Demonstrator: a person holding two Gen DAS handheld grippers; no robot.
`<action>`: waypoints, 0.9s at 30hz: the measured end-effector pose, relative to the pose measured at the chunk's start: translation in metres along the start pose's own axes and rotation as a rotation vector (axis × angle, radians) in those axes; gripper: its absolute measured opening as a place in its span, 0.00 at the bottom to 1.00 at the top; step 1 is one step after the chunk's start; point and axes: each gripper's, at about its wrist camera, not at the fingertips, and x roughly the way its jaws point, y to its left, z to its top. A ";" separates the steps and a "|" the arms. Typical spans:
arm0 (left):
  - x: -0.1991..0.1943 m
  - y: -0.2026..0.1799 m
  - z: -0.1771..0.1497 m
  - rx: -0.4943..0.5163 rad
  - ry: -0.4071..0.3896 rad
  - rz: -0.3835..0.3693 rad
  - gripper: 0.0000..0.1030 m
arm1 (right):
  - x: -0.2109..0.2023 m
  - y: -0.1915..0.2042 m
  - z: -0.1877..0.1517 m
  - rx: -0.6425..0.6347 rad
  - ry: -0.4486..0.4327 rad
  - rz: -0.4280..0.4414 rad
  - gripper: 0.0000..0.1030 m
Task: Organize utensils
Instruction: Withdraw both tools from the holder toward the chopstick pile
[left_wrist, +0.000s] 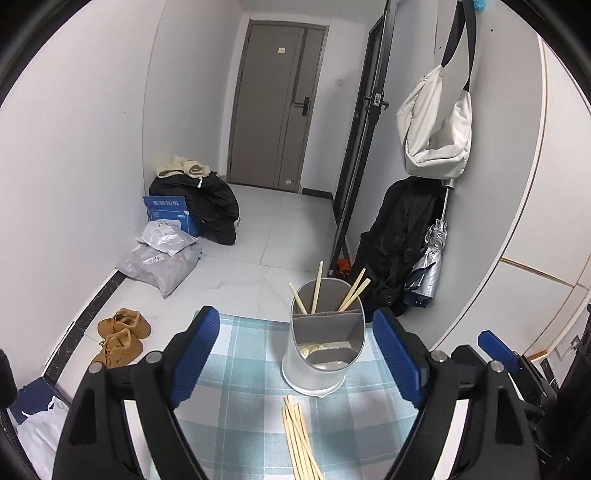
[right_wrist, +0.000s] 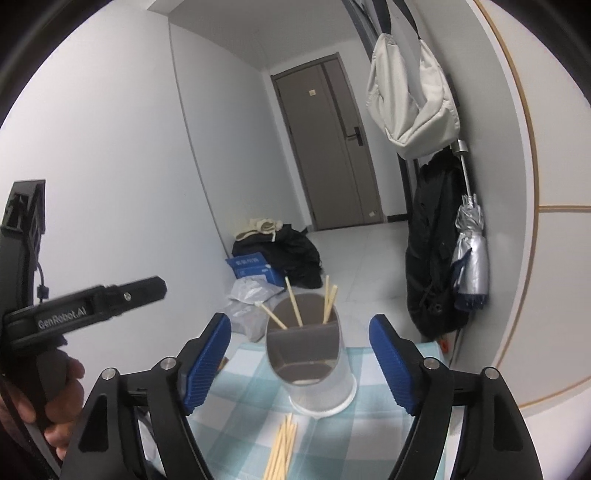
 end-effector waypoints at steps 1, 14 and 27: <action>0.001 0.000 -0.004 0.004 0.001 0.010 0.81 | -0.001 0.001 -0.004 -0.006 0.001 -0.003 0.78; 0.030 0.016 -0.056 0.015 0.045 0.078 0.86 | 0.015 0.002 -0.049 -0.053 0.095 -0.037 0.82; 0.067 0.061 -0.086 -0.094 0.153 0.083 0.86 | 0.064 -0.005 -0.095 -0.064 0.316 -0.037 0.82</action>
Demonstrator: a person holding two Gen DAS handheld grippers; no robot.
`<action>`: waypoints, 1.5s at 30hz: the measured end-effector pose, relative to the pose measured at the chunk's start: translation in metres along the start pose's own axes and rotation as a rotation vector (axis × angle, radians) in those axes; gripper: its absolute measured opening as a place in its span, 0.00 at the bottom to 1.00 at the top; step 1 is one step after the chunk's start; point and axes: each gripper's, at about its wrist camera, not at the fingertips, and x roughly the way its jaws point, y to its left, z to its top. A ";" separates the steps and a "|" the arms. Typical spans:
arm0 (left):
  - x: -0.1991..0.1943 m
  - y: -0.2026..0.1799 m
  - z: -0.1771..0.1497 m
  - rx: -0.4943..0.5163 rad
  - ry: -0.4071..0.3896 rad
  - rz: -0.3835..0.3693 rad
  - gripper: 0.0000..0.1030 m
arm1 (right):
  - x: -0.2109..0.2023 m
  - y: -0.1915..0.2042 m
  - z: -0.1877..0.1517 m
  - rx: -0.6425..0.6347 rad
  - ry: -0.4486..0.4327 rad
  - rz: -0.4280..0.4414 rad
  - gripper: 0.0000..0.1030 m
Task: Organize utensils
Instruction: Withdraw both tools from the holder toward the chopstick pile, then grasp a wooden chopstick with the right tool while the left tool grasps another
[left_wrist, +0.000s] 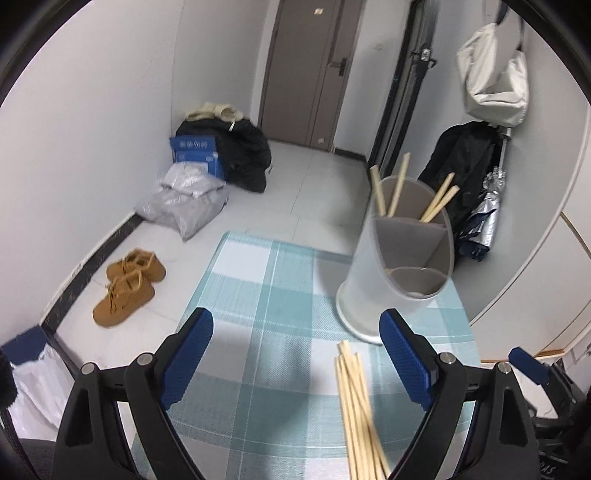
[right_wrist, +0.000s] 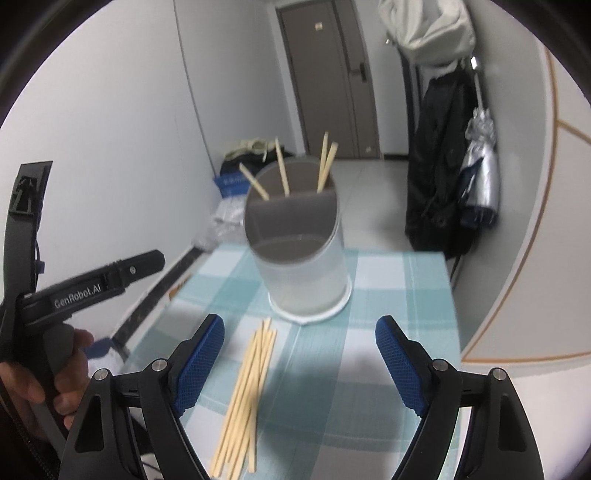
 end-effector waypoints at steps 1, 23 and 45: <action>0.002 0.003 0.001 -0.012 0.010 -0.008 0.86 | 0.006 0.002 -0.001 -0.010 0.024 0.006 0.82; 0.027 0.047 0.017 -0.116 0.141 0.016 0.86 | 0.143 0.045 -0.006 -0.094 0.325 0.044 0.52; 0.036 0.069 0.020 -0.223 0.203 -0.002 0.86 | 0.146 0.052 -0.003 -0.124 0.321 -0.018 0.04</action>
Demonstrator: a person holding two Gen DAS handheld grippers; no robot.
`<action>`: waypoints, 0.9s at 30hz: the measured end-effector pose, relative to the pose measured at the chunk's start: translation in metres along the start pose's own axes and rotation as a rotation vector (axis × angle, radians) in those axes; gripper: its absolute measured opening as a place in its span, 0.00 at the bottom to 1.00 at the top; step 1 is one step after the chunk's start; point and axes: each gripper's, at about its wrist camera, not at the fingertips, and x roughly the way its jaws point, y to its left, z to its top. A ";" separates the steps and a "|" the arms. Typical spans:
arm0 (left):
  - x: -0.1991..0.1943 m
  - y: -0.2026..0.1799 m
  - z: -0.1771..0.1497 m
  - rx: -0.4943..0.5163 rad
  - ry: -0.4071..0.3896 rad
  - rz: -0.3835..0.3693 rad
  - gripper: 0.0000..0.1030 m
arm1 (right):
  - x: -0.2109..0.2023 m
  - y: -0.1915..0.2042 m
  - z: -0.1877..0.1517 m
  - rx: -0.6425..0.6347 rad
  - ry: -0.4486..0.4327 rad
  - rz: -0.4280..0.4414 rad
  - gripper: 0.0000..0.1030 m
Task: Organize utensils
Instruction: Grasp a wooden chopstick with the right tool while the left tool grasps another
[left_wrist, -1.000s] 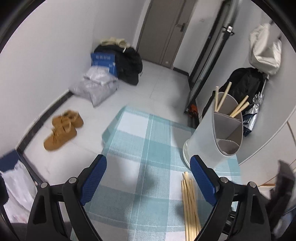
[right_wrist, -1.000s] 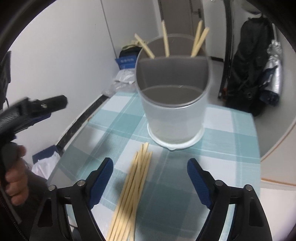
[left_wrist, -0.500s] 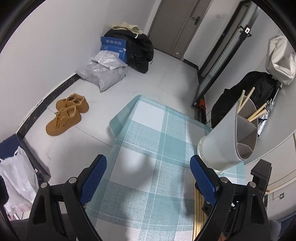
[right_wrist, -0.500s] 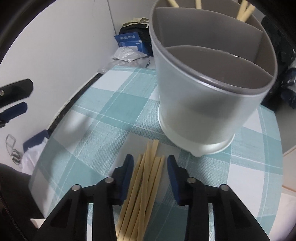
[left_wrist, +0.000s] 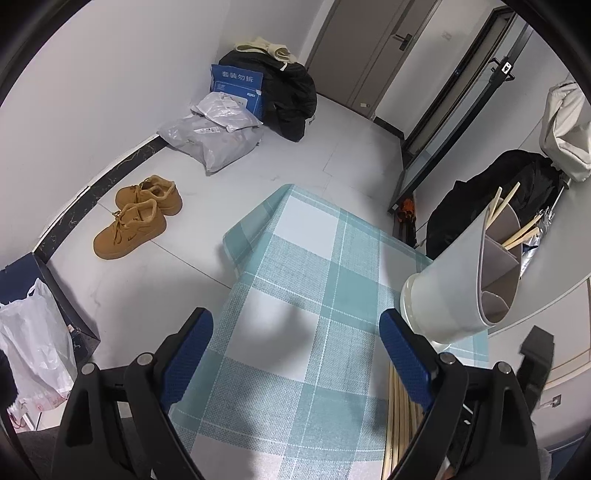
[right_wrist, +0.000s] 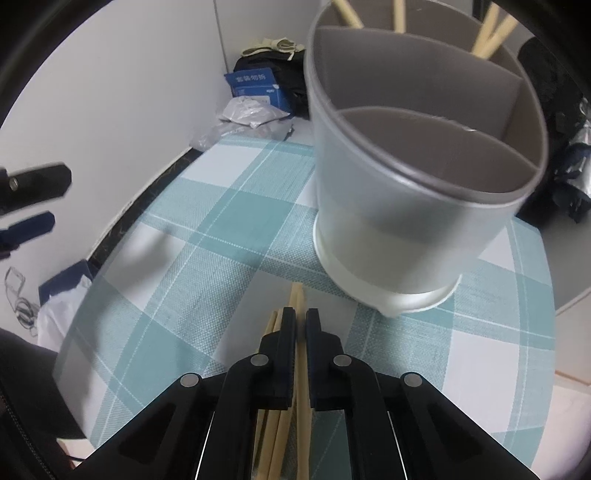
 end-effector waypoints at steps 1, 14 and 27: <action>0.000 -0.001 -0.001 0.002 0.004 0.001 0.86 | -0.003 -0.003 0.000 0.017 -0.005 0.005 0.04; 0.028 -0.033 -0.035 0.123 0.180 -0.048 0.86 | -0.067 -0.056 -0.009 0.254 -0.140 0.135 0.04; 0.048 -0.067 -0.082 0.311 0.309 0.047 0.86 | -0.113 -0.108 -0.038 0.422 -0.295 0.212 0.04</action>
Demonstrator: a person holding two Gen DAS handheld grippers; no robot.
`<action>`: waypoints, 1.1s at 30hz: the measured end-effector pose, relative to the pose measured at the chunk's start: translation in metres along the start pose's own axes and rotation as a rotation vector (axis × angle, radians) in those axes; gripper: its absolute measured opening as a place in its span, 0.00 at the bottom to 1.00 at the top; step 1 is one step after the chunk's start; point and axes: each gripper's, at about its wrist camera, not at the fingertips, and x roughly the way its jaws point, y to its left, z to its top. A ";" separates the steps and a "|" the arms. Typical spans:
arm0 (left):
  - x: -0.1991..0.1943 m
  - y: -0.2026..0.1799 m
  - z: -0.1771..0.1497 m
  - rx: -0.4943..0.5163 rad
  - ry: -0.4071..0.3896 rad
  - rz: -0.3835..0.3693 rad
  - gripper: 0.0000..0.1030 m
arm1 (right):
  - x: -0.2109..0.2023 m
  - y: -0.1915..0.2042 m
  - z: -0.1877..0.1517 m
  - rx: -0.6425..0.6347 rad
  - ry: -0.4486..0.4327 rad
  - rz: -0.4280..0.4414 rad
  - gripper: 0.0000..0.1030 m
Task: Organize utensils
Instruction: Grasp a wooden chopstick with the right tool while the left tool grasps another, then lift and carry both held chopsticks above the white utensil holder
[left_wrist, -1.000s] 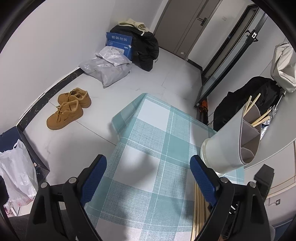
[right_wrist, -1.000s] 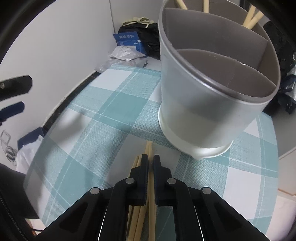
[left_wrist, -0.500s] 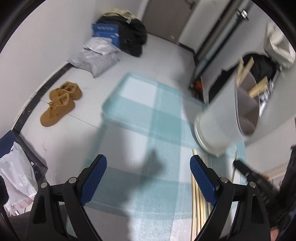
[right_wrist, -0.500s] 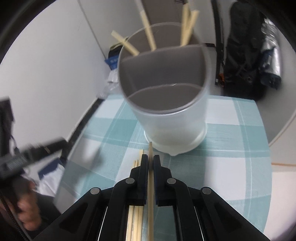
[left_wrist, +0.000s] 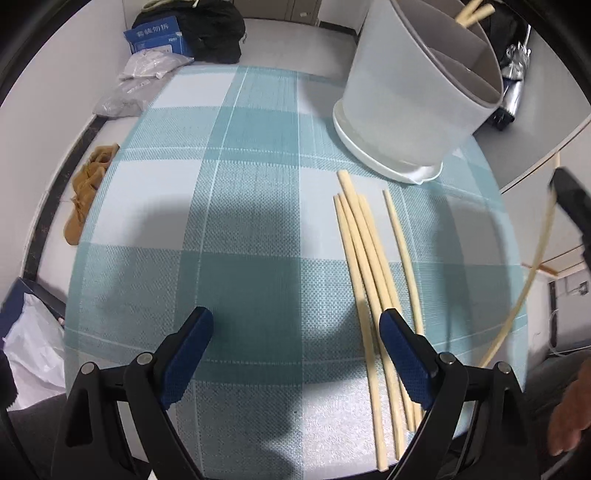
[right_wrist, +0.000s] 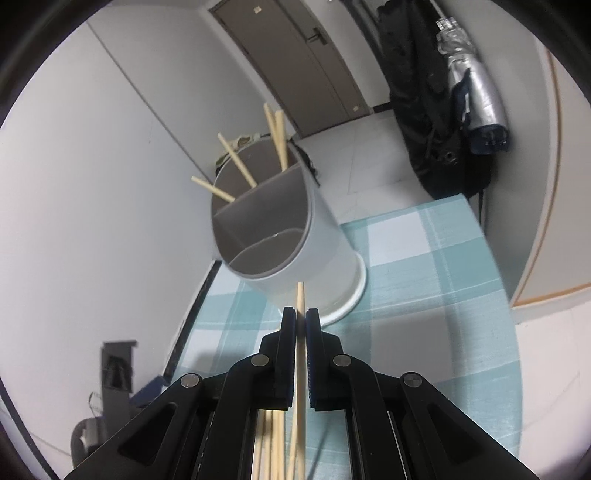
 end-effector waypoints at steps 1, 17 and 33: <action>0.001 -0.002 -0.002 0.010 0.004 0.016 0.86 | -0.002 -0.003 0.000 0.005 -0.008 -0.001 0.04; 0.013 0.002 0.021 0.010 -0.004 0.162 0.79 | -0.027 -0.021 0.006 0.051 -0.077 0.020 0.04; 0.022 -0.032 0.046 0.002 0.000 0.169 0.01 | -0.030 -0.025 0.011 0.071 -0.080 0.013 0.04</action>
